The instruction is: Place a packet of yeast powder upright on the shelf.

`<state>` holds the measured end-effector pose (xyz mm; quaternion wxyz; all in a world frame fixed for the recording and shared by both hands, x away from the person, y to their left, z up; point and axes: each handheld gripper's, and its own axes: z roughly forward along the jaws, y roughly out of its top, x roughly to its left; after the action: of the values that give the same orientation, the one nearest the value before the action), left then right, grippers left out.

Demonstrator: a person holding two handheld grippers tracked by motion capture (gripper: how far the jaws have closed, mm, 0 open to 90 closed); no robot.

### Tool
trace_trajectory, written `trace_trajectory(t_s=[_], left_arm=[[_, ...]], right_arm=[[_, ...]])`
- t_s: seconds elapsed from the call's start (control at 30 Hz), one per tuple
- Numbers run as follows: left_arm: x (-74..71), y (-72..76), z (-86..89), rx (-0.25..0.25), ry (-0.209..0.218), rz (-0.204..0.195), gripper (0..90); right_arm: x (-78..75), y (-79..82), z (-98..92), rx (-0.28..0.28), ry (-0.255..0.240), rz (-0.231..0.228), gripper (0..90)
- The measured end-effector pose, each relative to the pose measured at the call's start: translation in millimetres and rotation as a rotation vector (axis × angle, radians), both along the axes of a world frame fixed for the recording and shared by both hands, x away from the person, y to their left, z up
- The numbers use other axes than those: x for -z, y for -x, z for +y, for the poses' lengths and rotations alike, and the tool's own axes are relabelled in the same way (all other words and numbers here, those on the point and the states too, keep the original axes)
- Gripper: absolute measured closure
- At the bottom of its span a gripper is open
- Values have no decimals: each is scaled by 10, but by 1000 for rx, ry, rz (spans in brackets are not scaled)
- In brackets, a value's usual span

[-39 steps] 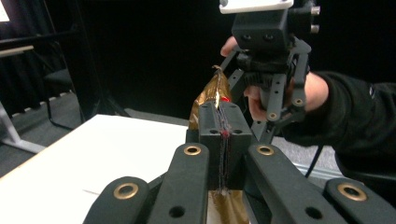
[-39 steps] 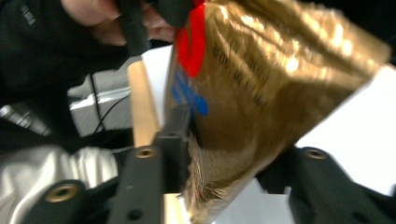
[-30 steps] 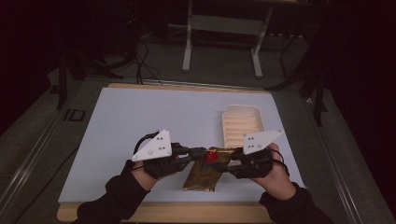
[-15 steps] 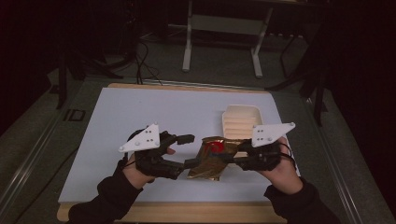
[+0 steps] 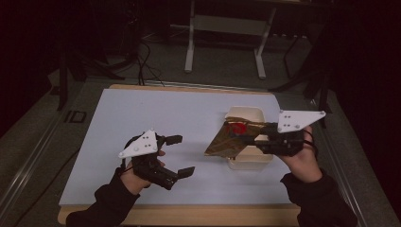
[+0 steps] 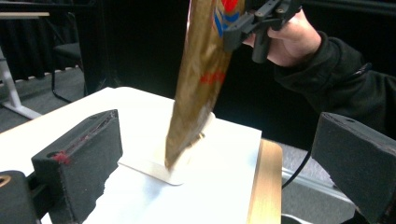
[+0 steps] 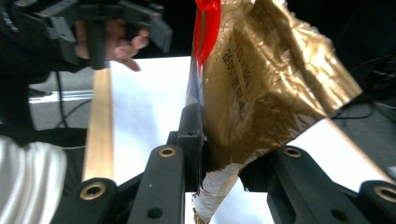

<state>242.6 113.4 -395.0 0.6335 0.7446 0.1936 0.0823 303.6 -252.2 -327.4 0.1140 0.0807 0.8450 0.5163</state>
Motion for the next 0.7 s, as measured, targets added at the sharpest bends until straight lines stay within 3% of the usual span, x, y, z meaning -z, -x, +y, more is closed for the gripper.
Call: trace_trajectory(t_s=[0.1,0.37,0.47,0.7], left_arm=[[92,-12,67,-14,23,14,24],[253,-35,150,-44,-14,51,24],[299,-42,184,-52,-7,65,24],[363,-31,221,-56,5,78,24]], right_arm=[[-11,-84,-94,34,4,-14,735],[75,-303,-299,72,52,-88,735],[143,-381,-341,81,93,-71,735],[281,-498,-435,128,162,-88,736]])
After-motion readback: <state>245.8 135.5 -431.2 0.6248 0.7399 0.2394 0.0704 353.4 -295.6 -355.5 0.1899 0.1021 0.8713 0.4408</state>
